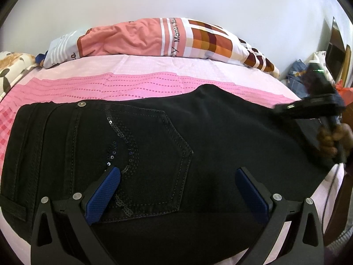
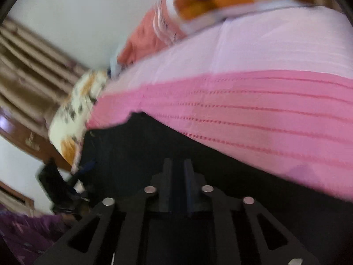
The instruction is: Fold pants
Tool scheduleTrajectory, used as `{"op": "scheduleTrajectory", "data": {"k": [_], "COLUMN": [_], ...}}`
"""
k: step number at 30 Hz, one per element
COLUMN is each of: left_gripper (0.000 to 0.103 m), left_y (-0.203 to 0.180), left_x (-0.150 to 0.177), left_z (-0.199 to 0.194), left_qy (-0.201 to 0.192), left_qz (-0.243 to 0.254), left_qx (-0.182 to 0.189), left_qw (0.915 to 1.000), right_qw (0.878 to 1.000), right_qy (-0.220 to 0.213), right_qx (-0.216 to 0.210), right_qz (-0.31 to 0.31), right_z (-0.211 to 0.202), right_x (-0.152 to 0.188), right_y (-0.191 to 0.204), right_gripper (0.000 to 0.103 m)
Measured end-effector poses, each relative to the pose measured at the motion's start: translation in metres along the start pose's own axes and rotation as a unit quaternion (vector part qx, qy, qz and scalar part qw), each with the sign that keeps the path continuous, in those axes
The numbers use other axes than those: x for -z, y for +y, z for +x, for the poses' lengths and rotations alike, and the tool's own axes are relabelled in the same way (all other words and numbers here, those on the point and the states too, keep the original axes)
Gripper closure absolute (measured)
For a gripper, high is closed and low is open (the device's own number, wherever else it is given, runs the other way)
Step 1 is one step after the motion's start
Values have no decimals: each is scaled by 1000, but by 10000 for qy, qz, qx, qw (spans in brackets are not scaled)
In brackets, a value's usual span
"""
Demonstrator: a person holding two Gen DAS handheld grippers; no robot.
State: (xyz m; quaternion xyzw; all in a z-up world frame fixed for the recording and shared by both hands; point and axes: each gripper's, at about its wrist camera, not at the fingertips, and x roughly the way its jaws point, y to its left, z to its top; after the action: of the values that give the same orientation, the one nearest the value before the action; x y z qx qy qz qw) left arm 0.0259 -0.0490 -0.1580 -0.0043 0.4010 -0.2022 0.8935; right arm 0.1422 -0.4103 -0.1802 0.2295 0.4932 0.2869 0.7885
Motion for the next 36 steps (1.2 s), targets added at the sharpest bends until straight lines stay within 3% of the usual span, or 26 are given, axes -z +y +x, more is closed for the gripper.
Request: {"op": "scheduleTrajectory", "data": {"k": [2,4,5,7,10,11,12,13,15,18,22,24,30,34,36], "left_gripper": [0,0,0,0,0,0,0,0,0,0,0,0,0,0,0], "left_y": [-2,-4,-5,-7,-10,-11,-11,-12,-13,-15,-20,-26,-47,-54,-57], "left_x": [0,0,0,0,1,1,0,0,0,-4,-18,-25,-41,-42,-42], "left_z": [1,2,3,4,5,6,6,7,6,2,-25,-36,-59,-63,-61], "left_qy": [29,43,61,83,118,129,137,152,171,237,-130,-233,-296,-266,-214], "left_qz": [58,85,121,163,239,258,268,289,319,216,-117,-114,59,2,-65], "left_qx": [-64,-111,-150,-206,-297,-327,-342,-372,-405,-365,-147,-99,-24,130,271], "left_qw": [10000,9999,9998,9996,9992,9990,9990,9988,9985,9988,9997,9996,9995,9996,9994], "right_qw": [9994,9991,9991,9987,9973,9927,9802,9716,9404,9010,8669,8573,8539,8335,8356], "right_qy": [-114,18,145,379,-393,-796,-1427,-1723,-2527,-3236,-3635,-3738,-3695,-3953,-3894], "right_qx": [-319,-293,-190,236,152,66,22,111,379,563,534,425,737,1102,1009], "right_qz": [-84,-299,-348,-249,603,901,1371,1620,2244,2835,3368,3514,3592,3700,3742], "right_z": [-19,-23,-26,-34,-88,-112,-147,-164,-217,-265,-288,-295,-289,-304,-303], "right_x": [27,52,69,107,139,150,168,179,215,255,287,293,290,302,301], "right_y": [13,27,27,16,-14,-24,-41,-49,-73,-95,-124,-140,-142,-139,-144], "right_gripper": [83,73,70,77,74,74,71,69,68,66,57,53,50,41,41]}}
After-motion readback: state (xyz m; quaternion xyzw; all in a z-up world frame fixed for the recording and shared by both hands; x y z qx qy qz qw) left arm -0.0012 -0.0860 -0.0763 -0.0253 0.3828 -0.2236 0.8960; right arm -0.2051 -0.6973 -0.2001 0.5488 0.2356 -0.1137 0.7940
